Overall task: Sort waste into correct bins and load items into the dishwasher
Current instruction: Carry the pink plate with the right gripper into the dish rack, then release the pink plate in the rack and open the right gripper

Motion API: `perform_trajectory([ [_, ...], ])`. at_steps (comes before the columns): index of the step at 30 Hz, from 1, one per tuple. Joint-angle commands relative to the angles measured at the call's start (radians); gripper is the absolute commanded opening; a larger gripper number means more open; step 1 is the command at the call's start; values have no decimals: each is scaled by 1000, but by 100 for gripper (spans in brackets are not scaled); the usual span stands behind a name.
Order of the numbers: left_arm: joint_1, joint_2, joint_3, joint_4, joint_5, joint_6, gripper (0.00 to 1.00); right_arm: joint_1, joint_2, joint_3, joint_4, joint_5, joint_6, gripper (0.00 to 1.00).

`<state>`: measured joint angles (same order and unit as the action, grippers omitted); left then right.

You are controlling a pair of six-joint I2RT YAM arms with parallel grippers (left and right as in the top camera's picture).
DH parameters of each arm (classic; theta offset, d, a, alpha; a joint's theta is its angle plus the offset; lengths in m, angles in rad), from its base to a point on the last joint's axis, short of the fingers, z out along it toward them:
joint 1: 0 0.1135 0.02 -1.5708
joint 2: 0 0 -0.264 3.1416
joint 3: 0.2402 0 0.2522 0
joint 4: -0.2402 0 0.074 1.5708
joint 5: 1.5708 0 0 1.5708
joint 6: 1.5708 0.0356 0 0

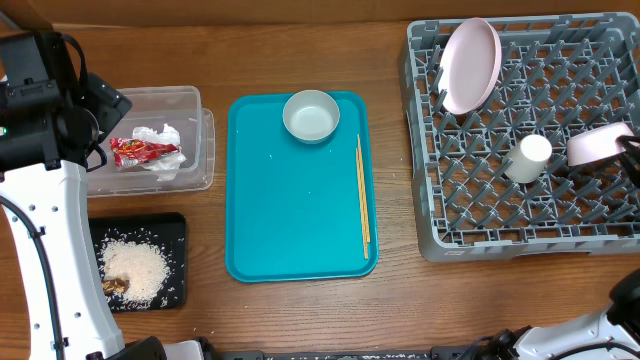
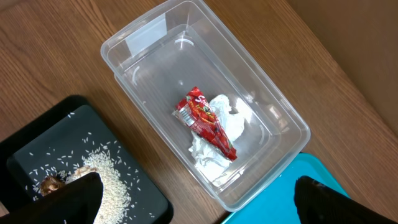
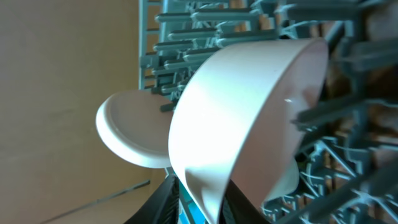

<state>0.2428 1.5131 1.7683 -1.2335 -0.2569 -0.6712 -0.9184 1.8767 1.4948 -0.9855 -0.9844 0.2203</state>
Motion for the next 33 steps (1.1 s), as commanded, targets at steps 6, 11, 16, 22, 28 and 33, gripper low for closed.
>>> perform_trajectory([
  [6,-1,3,8,3,4,9,100,-89,-29,44,-80,56,51,27],
  [11,-1,3,8,3,4,9,100,-142,-82,55,-136,107,89,29],
  [16,-1,3,8,3,4,9,100,-155,-169,55,-138,116,110,28],
  [22,-1,3,8,3,4,10,100,-58,-208,55,-42,150,111,26],
  [28,-1,3,8,3,4,9,100,129,-165,55,11,503,185,12],
  [33,-1,3,8,3,4,10,100,227,-97,55,31,597,238,4],
])
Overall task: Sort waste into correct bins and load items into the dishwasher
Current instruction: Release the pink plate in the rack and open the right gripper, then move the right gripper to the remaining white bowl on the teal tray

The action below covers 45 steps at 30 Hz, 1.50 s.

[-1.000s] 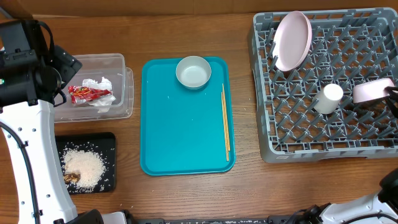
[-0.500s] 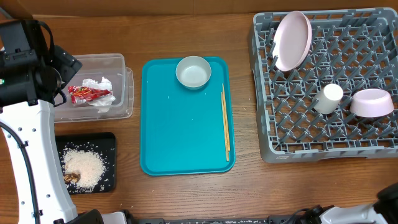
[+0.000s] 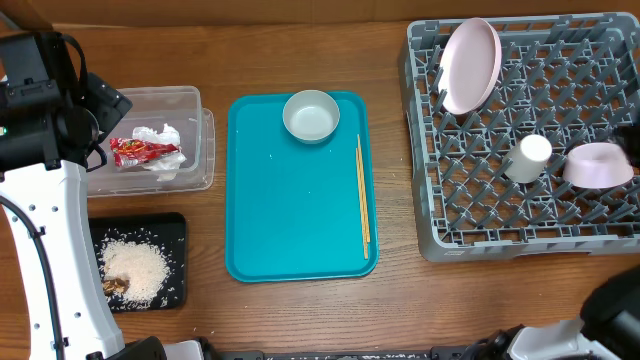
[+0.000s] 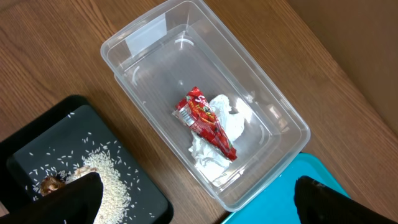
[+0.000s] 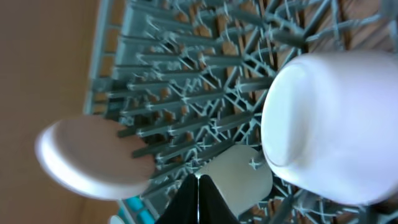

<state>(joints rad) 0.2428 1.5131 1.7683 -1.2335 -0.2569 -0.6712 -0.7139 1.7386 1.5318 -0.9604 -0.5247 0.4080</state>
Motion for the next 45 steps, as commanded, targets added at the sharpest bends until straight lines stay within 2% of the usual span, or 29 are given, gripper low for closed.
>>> perform_trajectory([
  [1,-1,3,8,3,4,9,100,29,50,18,5,161,66,4],
  [12,-1,3,8,3,4,9,100,5,55,18,-107,433,144,4],
  [19,-1,3,8,3,4,9,100,-46,42,22,-172,441,182,4],
  [25,-1,3,8,3,4,10,100,-74,-68,22,-189,297,164,4],
  [30,-1,3,8,3,4,9,100,-41,-206,22,-140,-85,-23,7],
  [32,-1,3,8,3,4,9,100,0,-254,22,-122,-171,-35,15],
  [34,-1,3,8,3,4,9,100,67,-296,22,-102,-196,-35,40],
  [35,-1,3,8,3,4,9,100,108,-313,22,-91,-195,-40,58],
  [36,-1,3,8,3,4,9,100,154,-327,22,-76,-195,-51,69],
  [37,-1,3,8,3,4,10,100,208,-335,22,-58,-195,-72,76],
  [40,-1,3,8,3,4,10,100,403,-335,21,5,-160,-178,88],
  [42,-1,3,8,3,4,9,100,588,-312,21,45,10,-188,93],
  [44,-1,3,8,3,4,9,100,704,-288,21,71,122,-188,95],
  [45,-1,3,8,3,4,9,100,775,-268,22,91,190,-188,99],
])
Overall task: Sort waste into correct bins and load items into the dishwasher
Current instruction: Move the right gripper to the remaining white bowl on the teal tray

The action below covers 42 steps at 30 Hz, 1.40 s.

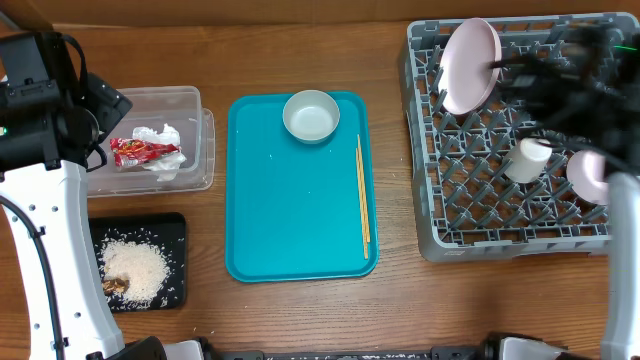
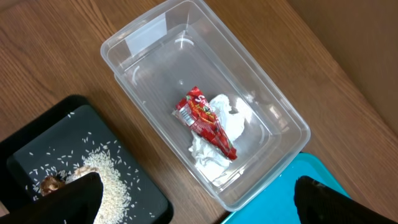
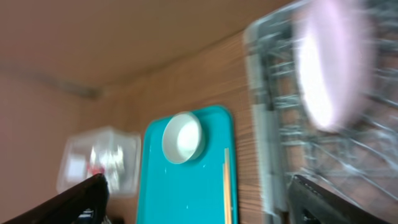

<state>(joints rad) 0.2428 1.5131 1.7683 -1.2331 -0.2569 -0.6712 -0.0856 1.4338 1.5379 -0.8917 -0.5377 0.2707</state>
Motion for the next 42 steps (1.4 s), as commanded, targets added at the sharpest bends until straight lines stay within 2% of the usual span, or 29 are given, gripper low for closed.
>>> perform_trajectory([
  [1,-1,3,8,3,4,9,100,227,64,16,45,274,-52,100],
  [4,-1,3,8,3,4,9,100,386,148,26,69,415,-82,100],
  [7,-1,3,8,3,4,9,100,502,280,104,13,528,-112,99],
  [13,-1,3,8,3,4,9,100,580,555,433,-203,556,-167,100],
  [16,-1,3,8,3,4,9,100,591,648,556,-209,552,-174,100],
  [19,-1,3,8,3,4,9,100,599,686,565,-105,521,-180,100],
  [23,-1,3,8,3,4,9,100,608,726,563,15,383,-208,99],
  [27,-1,3,8,3,4,10,100,627,785,562,86,378,-208,100],
  [30,-1,3,8,3,4,9,99,645,835,562,101,379,-208,98],
  [34,-1,3,8,3,4,9,100,678,894,562,86,380,-208,87],
  [42,-1,3,8,3,4,9,100,729,946,558,40,474,-209,85],
])
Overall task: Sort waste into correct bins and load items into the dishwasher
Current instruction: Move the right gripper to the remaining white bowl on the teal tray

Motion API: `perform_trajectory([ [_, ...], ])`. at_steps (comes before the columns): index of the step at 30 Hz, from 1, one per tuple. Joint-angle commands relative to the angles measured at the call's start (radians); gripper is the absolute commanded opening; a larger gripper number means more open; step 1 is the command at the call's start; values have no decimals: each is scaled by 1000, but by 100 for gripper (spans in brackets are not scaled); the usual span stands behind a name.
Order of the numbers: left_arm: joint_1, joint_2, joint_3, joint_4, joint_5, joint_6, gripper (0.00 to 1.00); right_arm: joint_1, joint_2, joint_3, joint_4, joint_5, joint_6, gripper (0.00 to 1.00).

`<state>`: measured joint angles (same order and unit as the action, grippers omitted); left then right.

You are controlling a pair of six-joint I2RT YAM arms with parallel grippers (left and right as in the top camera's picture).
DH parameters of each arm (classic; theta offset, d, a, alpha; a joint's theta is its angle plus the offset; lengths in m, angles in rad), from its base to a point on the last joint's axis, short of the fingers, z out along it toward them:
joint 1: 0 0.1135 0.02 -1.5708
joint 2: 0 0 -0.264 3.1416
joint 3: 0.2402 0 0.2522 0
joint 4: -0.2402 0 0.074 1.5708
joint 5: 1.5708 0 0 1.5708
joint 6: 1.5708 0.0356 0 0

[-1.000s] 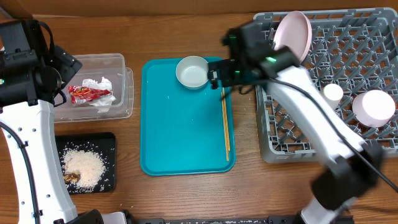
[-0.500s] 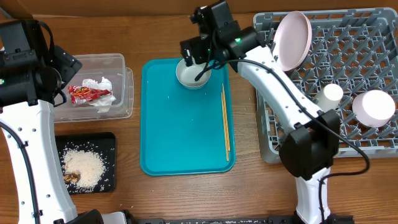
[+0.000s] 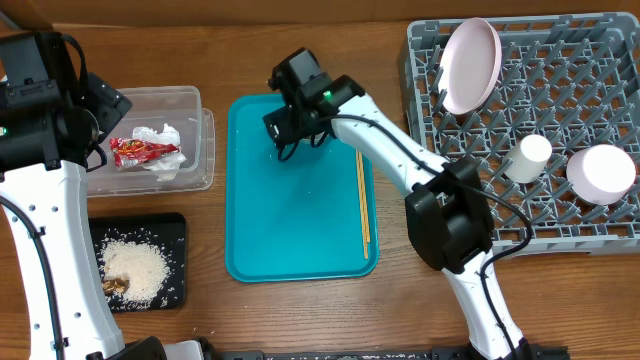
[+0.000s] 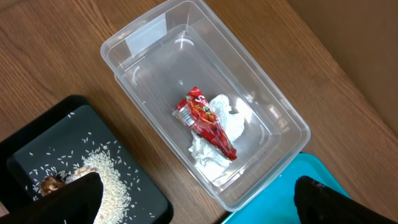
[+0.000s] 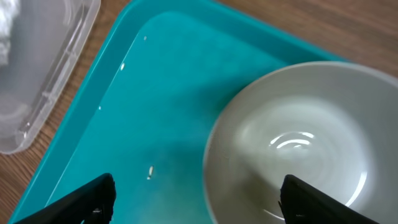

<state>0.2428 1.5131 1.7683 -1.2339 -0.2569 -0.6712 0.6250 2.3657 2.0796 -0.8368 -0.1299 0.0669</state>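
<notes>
A pale grey bowl [image 5: 292,155] sits at the far end of the teal tray [image 3: 290,230]. My right gripper [image 5: 200,202] is open low over it, one finger over the bowl's inside and the other over the tray, so the jaws straddle its left rim. In the overhead view that gripper [image 3: 288,128] hides the bowl. Two wooden chopsticks [image 3: 363,195] lie along the tray's right side. The grey dish rack [image 3: 420,150] holds a pink plate [image 3: 470,65], a white cup [image 3: 530,157] and an upturned pink bowl [image 3: 603,172]. My left gripper [image 4: 199,199] is open high above the clear bin [image 4: 149,37].
The clear bin holds a red wrapper [image 4: 208,124] on crumpled white tissue [image 4: 214,146]. A black tray [image 3: 175,225] with rice and a food scrap sits at the front left. My right arm stretches across the tray's right part and the rack's near-left corner.
My right gripper was above the rack near the pink plate; now it is down at the grey bowl on the tray, jaws open across its rim. The left arm has not moved.
At first my right gripper held the pink bowl at the rack's right edge. Then the bowl lay upturned in the rack, let go. After that the gripper was open over the rack's left part, and now it is at the grey bowl.
</notes>
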Motion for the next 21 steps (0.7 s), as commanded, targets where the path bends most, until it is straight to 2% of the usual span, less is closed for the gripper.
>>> perform_trajectory([
  [1,-1,3,8,4,4,9,100,23,15,16,-26,75,-5,84],
  [5,-1,3,8,4,4,9,100,38,15,16,-90,86,-16,75],
  [11,-1,3,8,4,4,9,100,48,18,2,-143,189,-23,74],
  [21,-1,3,8,3,4,9,100,50,18,2,-226,132,-23,67],
])
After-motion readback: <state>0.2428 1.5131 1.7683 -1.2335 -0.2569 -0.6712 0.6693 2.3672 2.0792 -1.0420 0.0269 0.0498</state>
